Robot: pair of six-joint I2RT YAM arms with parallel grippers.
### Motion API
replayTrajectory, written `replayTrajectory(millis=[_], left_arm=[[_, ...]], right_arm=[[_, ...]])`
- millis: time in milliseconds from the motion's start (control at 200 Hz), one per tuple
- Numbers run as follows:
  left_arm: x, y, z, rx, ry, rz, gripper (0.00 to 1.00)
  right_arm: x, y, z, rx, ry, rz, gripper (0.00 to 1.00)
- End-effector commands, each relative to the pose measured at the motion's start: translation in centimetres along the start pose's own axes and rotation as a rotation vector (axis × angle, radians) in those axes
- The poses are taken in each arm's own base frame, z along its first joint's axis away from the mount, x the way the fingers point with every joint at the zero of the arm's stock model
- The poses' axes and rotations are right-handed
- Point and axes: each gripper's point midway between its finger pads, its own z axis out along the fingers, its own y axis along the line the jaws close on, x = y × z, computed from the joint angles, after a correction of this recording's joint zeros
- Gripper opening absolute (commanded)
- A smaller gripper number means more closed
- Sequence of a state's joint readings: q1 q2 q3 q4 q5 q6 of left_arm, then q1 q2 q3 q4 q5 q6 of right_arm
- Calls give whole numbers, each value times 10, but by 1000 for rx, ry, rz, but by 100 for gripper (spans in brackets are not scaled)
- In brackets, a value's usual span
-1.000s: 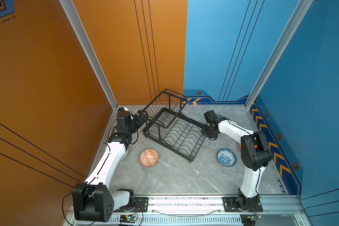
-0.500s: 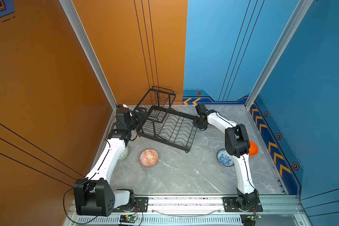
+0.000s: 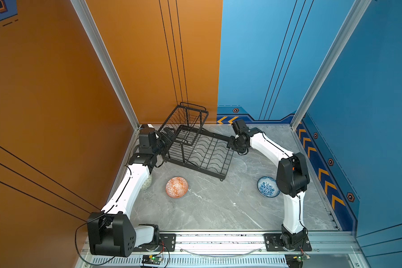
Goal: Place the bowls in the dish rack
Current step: 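Grip the rack frame with both grippers and rotate it toward the far wall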
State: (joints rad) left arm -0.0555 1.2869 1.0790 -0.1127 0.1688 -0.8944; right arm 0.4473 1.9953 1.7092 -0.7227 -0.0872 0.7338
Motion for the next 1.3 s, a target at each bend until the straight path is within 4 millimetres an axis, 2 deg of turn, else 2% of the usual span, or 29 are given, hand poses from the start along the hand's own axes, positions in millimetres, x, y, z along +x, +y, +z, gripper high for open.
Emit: replayTrajectory(millis=[0, 105, 235, 335, 455, 536, 786, 1101, 1151, 1296], left_arm=[[-10, -18, -7, 26, -21, 35, 98], [-5, -18, -4, 24, 0, 36, 98], [7, -13, -1, 10, 29, 32, 98], [16, -12, -1, 9, 45, 40, 98], [21, -13, 0, 12, 59, 49, 98], [22, -14, 1, 10, 59, 44, 98], [23, -16, 5, 4, 74, 50, 98], [23, -20, 9, 7, 81, 60, 98], [28, -14, 9, -20, 104, 55, 98], [30, -15, 9, -24, 115, 58, 98]], right_arm=[[40, -12, 1, 40, 90, 5, 58], [59, -18, 2, 58, 121, -11, 59], [76, -21, 1, 79, 134, -34, 65], [77, -21, -9, 102, 88, -77, 82], [76, -20, -10, 100, 85, -75, 90], [74, -20, -11, 108, 77, -74, 100], [73, -17, -22, 110, 43, -70, 100], [81, -25, -3, 104, 128, -27, 100], [85, -25, 2, 102, 150, -22, 100], [93, -23, 9, 97, 187, -22, 90]])
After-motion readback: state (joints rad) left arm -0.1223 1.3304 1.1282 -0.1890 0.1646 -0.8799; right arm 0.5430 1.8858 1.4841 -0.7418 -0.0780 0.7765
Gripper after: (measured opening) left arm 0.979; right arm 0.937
